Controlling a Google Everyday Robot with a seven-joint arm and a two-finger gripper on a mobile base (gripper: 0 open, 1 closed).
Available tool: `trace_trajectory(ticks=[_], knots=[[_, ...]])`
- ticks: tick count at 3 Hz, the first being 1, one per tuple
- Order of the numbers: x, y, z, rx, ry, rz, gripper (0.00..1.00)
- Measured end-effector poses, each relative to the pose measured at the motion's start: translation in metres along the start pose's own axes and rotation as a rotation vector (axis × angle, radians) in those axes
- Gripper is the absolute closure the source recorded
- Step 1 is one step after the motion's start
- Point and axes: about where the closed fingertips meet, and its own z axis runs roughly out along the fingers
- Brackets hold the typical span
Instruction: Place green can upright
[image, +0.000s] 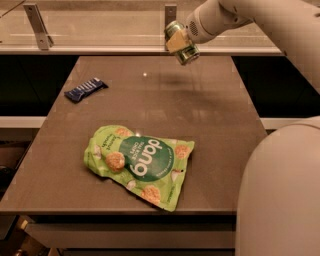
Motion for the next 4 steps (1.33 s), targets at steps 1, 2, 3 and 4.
trace_trajectory(ticks=[1,2,3,4], knots=[[-0.0019,0.0005,-0.0023,-0.027,-0.045,0.006,1.00],[0.0012,-0.0011,-0.0042,-0.055,-0.097,0.020,1.00],[0.0058,-0.0038,-0.0040,-0.087,-0.147,0.033,1.00],[0.0075,-0.0071,0.0003,-0.105,-0.191,0.032,1.00]])
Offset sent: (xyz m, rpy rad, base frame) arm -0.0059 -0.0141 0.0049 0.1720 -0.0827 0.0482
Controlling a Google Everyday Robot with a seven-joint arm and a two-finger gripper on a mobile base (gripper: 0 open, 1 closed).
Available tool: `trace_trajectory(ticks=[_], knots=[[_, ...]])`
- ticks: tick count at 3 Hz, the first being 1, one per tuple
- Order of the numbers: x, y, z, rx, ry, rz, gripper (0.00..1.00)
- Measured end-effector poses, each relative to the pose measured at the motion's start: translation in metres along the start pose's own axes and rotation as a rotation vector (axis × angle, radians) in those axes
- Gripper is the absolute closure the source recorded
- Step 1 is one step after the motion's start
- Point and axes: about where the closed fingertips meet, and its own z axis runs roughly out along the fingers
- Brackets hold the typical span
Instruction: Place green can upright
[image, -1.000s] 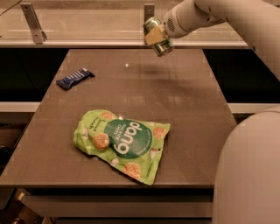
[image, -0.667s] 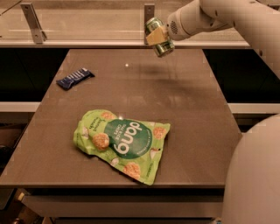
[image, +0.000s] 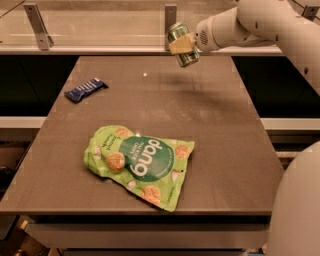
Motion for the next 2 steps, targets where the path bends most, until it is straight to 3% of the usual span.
trace_trajectory(ticks=[2], knots=[[0.0018,-0.0079,0.0212,-0.048,-0.062,-0.016,1.00]])
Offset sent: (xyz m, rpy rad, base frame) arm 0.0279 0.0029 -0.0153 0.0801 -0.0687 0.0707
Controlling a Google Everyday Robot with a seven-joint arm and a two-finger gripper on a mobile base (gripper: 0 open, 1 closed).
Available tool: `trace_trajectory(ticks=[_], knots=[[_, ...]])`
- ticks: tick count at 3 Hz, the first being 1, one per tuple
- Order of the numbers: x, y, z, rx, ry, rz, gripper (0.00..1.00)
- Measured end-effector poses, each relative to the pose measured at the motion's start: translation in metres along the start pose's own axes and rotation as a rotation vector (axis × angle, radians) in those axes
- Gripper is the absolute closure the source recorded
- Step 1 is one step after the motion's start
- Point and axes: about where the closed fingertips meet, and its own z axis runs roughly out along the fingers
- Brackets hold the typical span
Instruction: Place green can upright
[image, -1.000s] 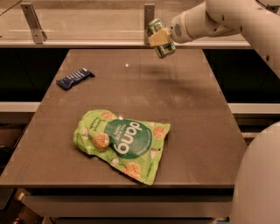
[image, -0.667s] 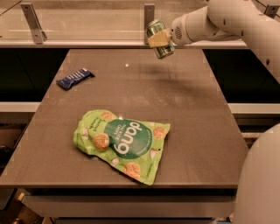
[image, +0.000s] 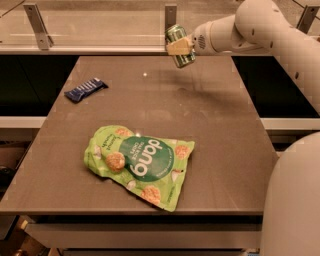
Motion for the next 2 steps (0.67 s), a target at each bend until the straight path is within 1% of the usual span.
trace_trajectory(ticks=[1,2], knots=[[0.0055,-0.0022,0.0076,-0.024,-0.018,0.000,1.00],[0.0138,-0.0049,0.0123,-0.046,-0.056,0.002,1.00]])
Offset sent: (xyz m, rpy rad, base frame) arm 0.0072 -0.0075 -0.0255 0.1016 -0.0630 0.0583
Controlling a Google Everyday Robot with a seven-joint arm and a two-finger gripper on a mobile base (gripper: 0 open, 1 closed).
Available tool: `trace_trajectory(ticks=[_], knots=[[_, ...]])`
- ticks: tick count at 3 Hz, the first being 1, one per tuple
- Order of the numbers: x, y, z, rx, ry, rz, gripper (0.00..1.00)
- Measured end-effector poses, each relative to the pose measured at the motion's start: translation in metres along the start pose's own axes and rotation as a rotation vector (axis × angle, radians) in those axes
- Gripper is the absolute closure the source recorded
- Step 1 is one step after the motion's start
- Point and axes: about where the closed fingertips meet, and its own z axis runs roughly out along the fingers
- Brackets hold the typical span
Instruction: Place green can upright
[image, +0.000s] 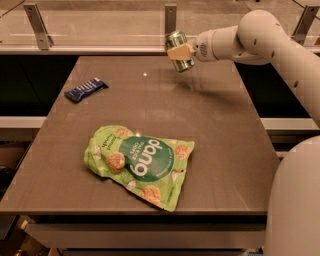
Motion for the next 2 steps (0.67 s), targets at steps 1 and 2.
trace_trajectory(ticks=[1,2], knots=[[0.0084,-0.0033,0.0017,-0.026,-0.045,0.009,1.00],[0.0161,-0.0076,0.0022,-0.049,-0.084,0.029,1.00]])
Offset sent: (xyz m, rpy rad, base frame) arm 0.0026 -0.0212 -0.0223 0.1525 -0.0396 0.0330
